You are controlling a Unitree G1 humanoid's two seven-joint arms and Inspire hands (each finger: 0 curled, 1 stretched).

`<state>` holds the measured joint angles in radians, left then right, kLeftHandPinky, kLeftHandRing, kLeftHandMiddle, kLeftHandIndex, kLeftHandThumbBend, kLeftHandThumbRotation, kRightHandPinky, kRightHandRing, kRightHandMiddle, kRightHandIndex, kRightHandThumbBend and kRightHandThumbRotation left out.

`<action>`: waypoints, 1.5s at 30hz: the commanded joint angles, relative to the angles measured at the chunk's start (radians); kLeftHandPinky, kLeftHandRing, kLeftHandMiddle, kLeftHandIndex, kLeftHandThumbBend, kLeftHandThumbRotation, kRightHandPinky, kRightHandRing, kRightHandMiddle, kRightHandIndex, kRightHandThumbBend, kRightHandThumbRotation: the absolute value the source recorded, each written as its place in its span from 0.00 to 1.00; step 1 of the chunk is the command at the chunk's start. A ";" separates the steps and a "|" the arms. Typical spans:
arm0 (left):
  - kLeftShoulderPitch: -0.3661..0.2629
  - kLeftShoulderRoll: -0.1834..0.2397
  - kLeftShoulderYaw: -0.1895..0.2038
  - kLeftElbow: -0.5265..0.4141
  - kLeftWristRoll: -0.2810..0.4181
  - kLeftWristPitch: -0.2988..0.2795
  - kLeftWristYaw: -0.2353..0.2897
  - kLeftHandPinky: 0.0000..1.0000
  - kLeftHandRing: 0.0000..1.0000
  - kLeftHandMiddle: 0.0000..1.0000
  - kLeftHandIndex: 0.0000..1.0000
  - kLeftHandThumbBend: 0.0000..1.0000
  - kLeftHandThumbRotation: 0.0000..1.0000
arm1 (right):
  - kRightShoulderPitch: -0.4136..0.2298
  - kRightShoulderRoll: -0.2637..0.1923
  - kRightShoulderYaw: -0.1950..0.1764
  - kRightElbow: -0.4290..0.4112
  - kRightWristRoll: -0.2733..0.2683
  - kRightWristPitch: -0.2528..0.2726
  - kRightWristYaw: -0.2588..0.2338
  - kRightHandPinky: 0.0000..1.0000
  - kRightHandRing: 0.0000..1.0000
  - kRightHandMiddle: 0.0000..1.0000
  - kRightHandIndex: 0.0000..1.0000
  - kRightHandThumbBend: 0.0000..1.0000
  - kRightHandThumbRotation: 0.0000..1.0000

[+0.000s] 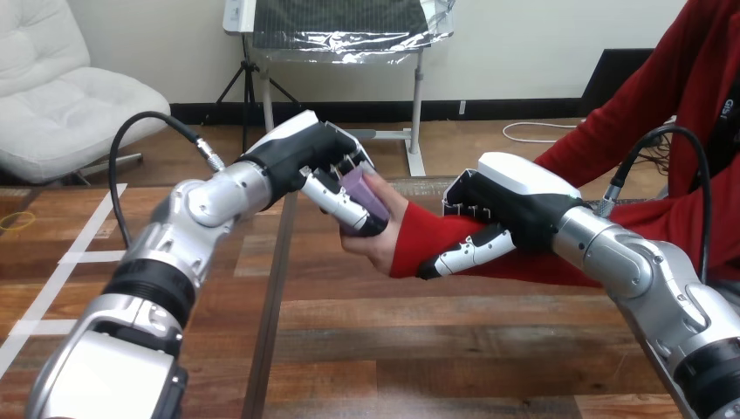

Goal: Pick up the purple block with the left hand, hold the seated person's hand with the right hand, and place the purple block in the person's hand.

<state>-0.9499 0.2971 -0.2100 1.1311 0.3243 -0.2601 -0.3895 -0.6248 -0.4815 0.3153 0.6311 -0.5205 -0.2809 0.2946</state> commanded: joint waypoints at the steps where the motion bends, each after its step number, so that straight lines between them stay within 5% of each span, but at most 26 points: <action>1: -0.032 -0.024 -0.002 -0.042 -0.022 -0.032 -0.048 0.56 0.61 0.62 0.60 0.93 0.07 | -0.072 0.032 -0.022 -0.083 0.047 -0.028 0.009 0.32 0.35 0.39 0.40 0.88 0.48; 7: -0.007 -0.013 0.019 -0.068 -0.052 -0.035 -0.069 0.63 0.71 0.73 0.71 0.93 0.36 | -0.058 0.014 -0.021 -0.087 0.054 -0.032 0.029 0.37 0.41 0.45 0.47 0.95 0.51; 13: 0.034 0.004 0.031 -0.114 -0.068 -0.060 -0.056 0.69 0.77 0.79 0.77 0.94 0.63 | -0.042 -0.021 -0.006 -0.108 0.021 -0.043 0.036 0.44 0.51 0.55 0.57 0.99 0.64; 21: 0.093 0.020 0.048 -0.179 -0.082 -0.097 -0.024 0.72 0.81 0.81 0.79 0.94 0.84 | -0.013 -0.046 -0.015 -0.151 0.027 -0.019 0.077 0.53 0.67 0.68 0.69 1.00 0.80; 30: 0.163 0.030 0.072 -0.254 -0.109 -0.106 0.001 0.76 0.82 0.82 0.78 0.96 0.96 | 0.028 -0.064 -0.033 -0.183 0.053 -0.011 0.095 0.59 0.74 0.75 0.76 1.00 0.87; 45: 0.283 0.057 0.100 -0.407 -0.116 -0.085 0.031 0.70 0.79 0.80 0.78 0.90 0.99 | 0.094 -0.104 -0.054 -0.237 0.071 -0.005 0.095 0.62 0.77 0.78 0.79 1.00 0.95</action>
<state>-0.6774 0.3174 -0.1443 0.8156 0.2325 -0.3482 -0.3778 -0.5264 -0.5615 0.2974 0.4586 -0.4686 -0.2839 0.3911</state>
